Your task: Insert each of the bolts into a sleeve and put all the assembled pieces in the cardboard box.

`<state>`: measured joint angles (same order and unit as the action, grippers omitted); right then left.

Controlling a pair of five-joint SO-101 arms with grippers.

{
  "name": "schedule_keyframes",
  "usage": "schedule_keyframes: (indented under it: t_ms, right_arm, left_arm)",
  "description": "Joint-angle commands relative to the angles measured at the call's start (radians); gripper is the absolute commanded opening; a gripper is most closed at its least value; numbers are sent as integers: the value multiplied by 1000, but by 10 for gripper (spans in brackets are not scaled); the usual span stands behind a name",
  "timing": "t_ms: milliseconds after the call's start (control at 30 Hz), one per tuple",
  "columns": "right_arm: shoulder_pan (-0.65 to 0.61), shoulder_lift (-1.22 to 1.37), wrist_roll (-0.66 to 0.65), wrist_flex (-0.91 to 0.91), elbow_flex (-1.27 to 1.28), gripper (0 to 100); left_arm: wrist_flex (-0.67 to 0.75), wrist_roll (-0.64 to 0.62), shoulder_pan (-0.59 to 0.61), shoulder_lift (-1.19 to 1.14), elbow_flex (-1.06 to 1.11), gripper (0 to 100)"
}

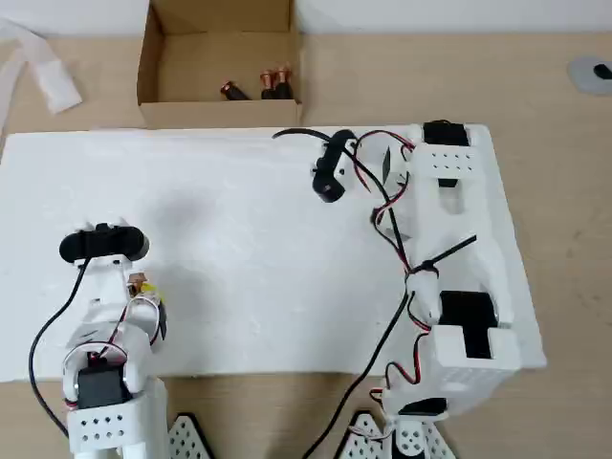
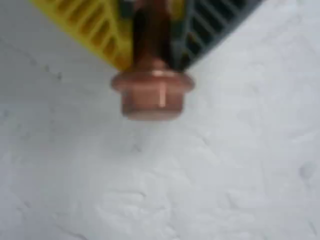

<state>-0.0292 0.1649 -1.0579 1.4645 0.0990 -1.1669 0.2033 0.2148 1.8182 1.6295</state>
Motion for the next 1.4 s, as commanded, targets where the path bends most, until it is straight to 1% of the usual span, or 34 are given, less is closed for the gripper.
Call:
schedule_keyframes:
  t_ms: [0,233,467,867,1033,1167,1233,1367]
  right_arm:
    - [-16,12,-29,-15,-8,281]
    - [-18,85,-41,-75,-8,281]
    - [-47,168,-41,-104,-22,281]
    - [-53,272,-41,-91,-94,281]
    - [-59,278,-86,-15,-96,281]
    - [-53,277,-86,-9,-96,278]
    - [-51,278,-84,-9,-94,249]
    - [-54,278,-84,-9,-90,157]
  left_arm:
    - [14,8,9,7,-5,9]
    - [14,8,14,7,-5,9]
    - [14,8,14,7,-5,9]
    - [14,8,14,7,-5,9]
    - [14,8,14,7,-5,9]
    - [14,8,14,7,-5,9]
    - [14,8,14,7,-5,9]
    - [12,8,14,7,-5,9]
